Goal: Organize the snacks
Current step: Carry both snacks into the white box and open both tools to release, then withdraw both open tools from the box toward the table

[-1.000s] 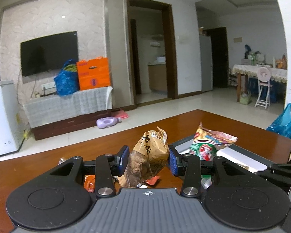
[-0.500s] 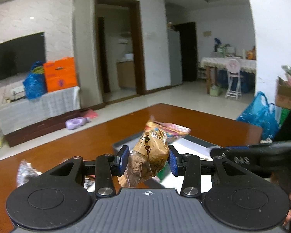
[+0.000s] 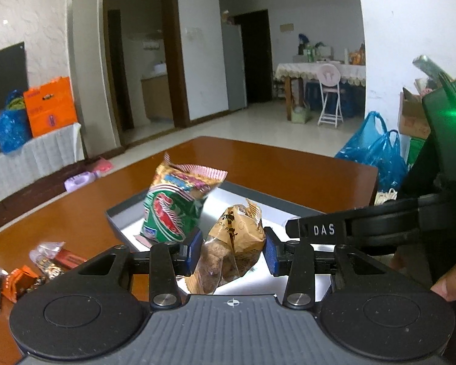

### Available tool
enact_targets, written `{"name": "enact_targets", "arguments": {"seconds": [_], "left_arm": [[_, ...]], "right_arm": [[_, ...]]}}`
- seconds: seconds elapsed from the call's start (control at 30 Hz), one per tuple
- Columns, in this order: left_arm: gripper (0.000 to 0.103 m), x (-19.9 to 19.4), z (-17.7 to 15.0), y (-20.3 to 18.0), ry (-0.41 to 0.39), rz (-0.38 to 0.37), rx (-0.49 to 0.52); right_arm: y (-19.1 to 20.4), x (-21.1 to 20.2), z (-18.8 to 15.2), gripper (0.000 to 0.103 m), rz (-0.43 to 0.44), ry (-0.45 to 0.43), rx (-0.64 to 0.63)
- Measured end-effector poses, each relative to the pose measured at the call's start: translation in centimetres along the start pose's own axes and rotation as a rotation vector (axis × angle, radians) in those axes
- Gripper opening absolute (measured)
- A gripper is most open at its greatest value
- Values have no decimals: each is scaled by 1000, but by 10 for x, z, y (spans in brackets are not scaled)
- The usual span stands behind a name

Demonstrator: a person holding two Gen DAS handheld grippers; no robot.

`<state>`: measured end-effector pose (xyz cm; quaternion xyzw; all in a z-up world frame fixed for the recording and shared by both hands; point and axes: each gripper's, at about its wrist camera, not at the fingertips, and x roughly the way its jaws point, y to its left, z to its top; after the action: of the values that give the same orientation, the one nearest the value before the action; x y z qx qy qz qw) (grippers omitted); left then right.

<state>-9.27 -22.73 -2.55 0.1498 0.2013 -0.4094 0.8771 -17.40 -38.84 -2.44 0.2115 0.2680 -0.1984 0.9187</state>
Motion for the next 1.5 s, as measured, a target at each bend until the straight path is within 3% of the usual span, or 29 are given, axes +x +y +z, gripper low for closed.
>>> {"name": "enact_targets", "arguments": {"seconds": [0.27, 0.53, 0.67, 0.77, 0.87, 1.03, 1.5], "left_arm": [[43, 19, -8, -11, 40, -46, 60], [46, 28, -12, -6, 71, -52, 49], [66, 23, -10, -5, 38, -38, 43], [67, 21, -10, -4, 33, -34, 51], [67, 20, -11, -4, 35, -25, 56], [71, 15, -10, 1, 32, -13, 43], [78, 2, -10, 21, 15, 64, 6]], "right_arm": [[-15, 20, 3, 30, 6, 34, 104], [-9, 20, 1, 30, -2, 29, 110], [-6, 19, 1, 34, -5, 28, 102], [-6, 17, 1, 36, -6, 25, 100], [-5, 18, 0, 40, -5, 25, 96], [-2, 14, 1, 71, 7, 1, 108], [4, 5, 0, 76, 22, -40, 91]]}}
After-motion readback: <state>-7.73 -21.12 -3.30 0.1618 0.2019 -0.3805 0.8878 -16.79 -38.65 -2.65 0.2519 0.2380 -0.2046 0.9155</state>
